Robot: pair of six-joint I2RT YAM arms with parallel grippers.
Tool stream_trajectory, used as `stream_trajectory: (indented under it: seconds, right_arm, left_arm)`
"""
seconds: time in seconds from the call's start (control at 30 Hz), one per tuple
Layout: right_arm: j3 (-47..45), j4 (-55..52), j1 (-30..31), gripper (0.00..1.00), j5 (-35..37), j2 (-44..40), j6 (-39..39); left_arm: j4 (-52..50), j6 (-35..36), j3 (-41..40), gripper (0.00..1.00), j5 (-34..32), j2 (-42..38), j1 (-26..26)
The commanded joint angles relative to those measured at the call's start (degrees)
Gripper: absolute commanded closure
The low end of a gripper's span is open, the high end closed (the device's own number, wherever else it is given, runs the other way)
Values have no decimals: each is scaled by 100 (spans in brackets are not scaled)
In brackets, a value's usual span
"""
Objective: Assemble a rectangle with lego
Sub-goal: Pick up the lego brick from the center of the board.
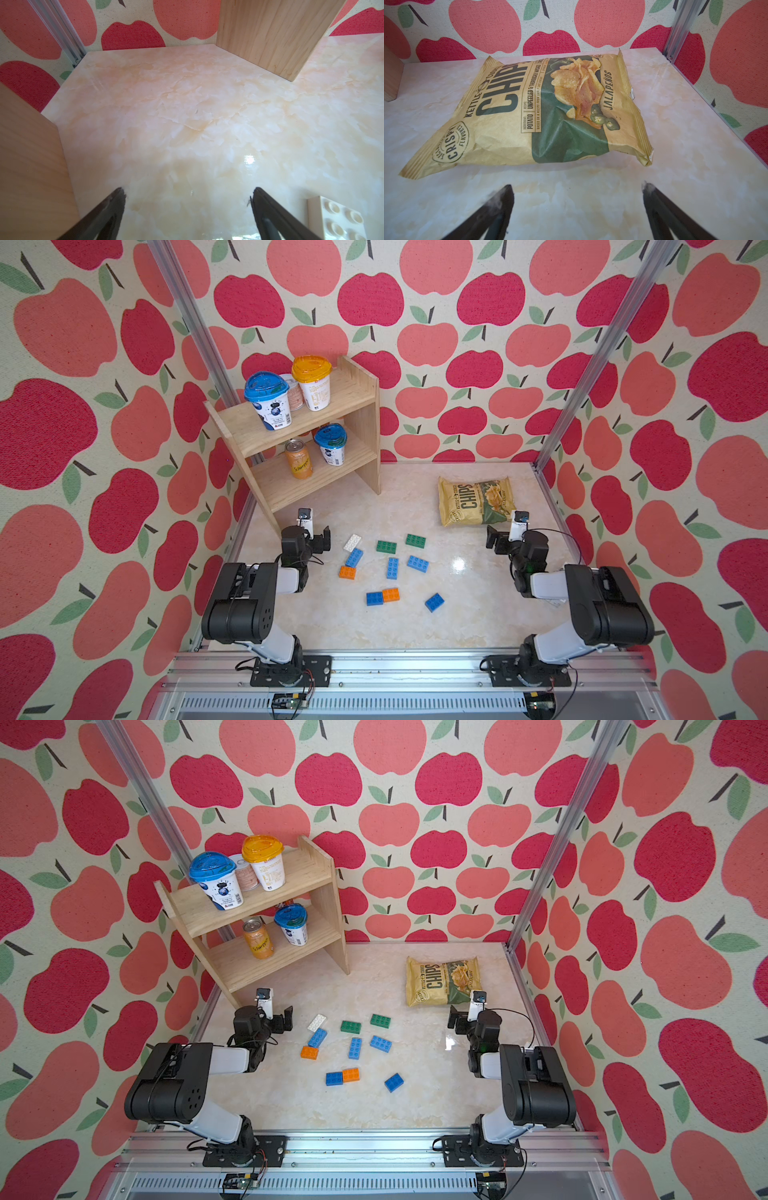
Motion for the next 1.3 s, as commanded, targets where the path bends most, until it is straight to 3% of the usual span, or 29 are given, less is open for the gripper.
stream_trajectory:
  seconds: [0.0,0.7,0.77,0.97,1.07,1.2,1.27]
  right_arm:
    - [57,69,-16,0,-38,22,-75]
    - [112,-102,0,0,106,-66,-36]
    - [146,-179,25,0,338,-141,-5]
    - [930,-2171,49,0,1119,-625,250]
    - [955,-2653,118,0,1442,-891,479]
    - [808,-3216,436,0,2158,-1480,859]
    - [796,-3605,750,0,2872,-1787,880]
  left_arm:
    - [83,21,-6,3,-56,34,-8]
    - [-431,-119,159,3,287,-248,181]
    - [-611,-98,196,3,327,-396,188]
    - [-987,-102,189,3,188,-904,148]
    - [-1158,-102,167,3,-5,-1225,83]
    - [-1362,-124,143,3,-319,-1582,-101]
    - [-1433,-152,135,3,-433,-1748,-236]
